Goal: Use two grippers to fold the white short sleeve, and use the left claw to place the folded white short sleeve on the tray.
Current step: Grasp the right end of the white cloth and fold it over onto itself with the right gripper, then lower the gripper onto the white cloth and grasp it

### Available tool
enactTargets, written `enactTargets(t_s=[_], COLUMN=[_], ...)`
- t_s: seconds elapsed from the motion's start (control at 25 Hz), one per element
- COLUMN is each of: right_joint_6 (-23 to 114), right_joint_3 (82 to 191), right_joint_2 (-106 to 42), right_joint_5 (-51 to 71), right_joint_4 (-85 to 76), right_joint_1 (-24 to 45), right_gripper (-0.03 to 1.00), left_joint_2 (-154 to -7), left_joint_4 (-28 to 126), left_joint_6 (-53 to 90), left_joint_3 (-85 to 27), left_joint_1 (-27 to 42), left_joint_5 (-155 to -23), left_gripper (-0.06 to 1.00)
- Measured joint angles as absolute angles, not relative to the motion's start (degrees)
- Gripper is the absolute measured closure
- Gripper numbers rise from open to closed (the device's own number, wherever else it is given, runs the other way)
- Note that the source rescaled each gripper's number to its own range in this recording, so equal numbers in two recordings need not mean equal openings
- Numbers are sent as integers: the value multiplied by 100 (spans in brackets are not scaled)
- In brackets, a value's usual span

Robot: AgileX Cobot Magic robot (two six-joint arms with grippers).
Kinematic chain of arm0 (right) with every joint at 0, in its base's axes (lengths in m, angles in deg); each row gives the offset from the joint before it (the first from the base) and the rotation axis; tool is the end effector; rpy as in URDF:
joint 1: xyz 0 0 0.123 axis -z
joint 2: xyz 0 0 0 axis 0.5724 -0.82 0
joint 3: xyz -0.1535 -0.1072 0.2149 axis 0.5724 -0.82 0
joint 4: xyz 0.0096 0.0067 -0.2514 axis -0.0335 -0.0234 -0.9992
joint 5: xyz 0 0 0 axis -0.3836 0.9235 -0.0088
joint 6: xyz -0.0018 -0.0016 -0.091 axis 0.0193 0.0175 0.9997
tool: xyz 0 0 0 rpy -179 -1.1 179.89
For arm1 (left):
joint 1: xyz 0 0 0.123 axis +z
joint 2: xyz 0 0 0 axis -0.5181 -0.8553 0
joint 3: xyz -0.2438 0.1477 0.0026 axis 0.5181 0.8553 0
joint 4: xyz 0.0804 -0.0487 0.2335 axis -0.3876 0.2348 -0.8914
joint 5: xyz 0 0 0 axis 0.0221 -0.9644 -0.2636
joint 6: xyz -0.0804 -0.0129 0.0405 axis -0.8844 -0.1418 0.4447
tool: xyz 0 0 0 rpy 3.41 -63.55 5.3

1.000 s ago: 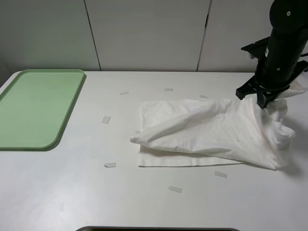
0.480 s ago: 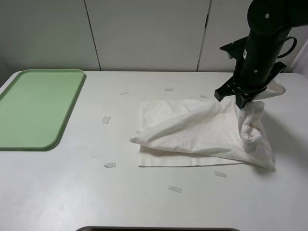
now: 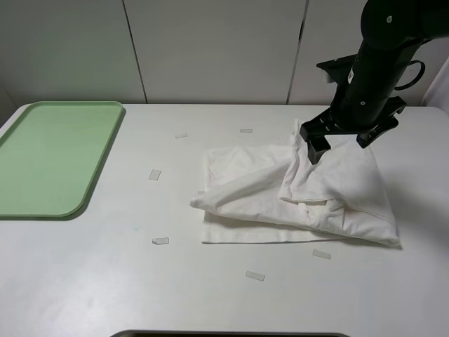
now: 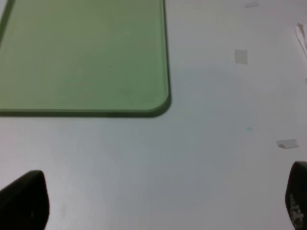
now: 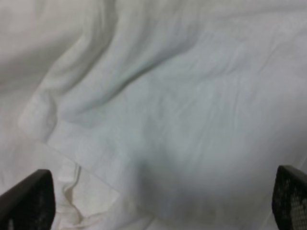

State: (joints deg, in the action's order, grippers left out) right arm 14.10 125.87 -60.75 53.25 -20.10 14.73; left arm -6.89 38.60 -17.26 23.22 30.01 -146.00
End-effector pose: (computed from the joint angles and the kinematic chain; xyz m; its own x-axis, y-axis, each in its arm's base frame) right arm 0.3278 0.1102 0.2073 -0.9419 -0.2758 -0.1917 -0.2625 0.9605 -0.0920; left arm -0.0041 -0.0041 0.2719 -0.4722 -0.0479 -0.8802 0.0344 0.9968 -0.0727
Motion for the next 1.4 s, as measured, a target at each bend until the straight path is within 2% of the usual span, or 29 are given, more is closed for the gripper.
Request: enactTargets(t_s=[0.64,1.04,1.28,1.4], right_joint_6=[1494,1639,1716,1716], right_joint_3=[12587,12587,12467,12039], right_joint_2=[-5852,-4586,-3773,-2996], right_joint_5=[5610,6920,7037,7054], right_joint_4=[-1920,-1839,-1643,-1455], right_joint_1=[1473,1473,1473,1473], right_gripper=[-3,-3,-3,-3], left_joint_2=[-689,-689,-689,-689], left_joint_4=[3860,3860,3860,3860], left_joint_6=[-1726,-1726,-1726,-1726], left_joint_3=[2322,2322,2322,2322], left_joint_1=[3001,3001,3001,3001], left_joint_5=[-14600,-14600,-14600,-14600], left_gripper=[-4,-4,-4,-4])
